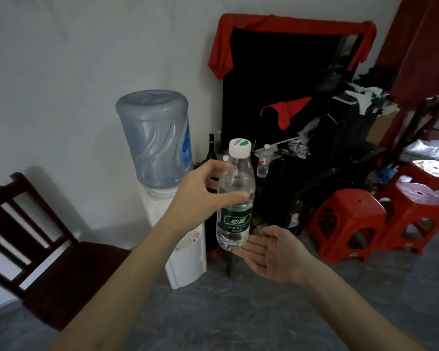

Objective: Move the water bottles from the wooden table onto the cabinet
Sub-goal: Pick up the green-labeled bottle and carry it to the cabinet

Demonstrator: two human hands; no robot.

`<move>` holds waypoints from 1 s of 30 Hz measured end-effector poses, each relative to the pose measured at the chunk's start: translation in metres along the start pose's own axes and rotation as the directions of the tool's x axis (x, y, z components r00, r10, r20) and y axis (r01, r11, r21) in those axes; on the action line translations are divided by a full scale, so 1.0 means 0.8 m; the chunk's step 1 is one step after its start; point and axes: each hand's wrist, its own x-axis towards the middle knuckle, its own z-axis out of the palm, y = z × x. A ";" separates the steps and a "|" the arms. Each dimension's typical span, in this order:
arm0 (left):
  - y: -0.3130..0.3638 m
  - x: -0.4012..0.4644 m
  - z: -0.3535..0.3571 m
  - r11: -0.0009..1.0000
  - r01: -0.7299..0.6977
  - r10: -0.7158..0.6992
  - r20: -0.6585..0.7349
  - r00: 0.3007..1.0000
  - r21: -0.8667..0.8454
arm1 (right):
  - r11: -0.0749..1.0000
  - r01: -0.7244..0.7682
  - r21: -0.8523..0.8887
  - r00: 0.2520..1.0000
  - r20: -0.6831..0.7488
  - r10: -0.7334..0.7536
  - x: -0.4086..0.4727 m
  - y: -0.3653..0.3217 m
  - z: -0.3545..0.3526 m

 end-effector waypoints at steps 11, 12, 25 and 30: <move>-0.072 0.157 0.015 0.999 0.038 -0.038 0.052 0.998 -0.001 | 0.995 -0.006 0.096 0.995 -0.097 0.015 0.113 -0.104 -0.015; -0.077 0.172 0.019 0.999 0.042 -0.042 0.057 0.997 0.004 | 0.994 -0.006 0.106 0.995 -0.100 0.017 0.124 -0.115 -0.020; -0.136 0.441 0.121 0.997 0.064 -0.068 0.109 0.992 0.038 | 0.985 -0.020 0.173 0.997 -0.074 0.033 0.294 -0.342 -0.124; -0.173 0.509 0.157 0.996 0.060 -0.066 0.081 0.995 0.070 | 0.977 -0.076 0.200 0.994 -0.061 0.090 0.366 -0.401 -0.160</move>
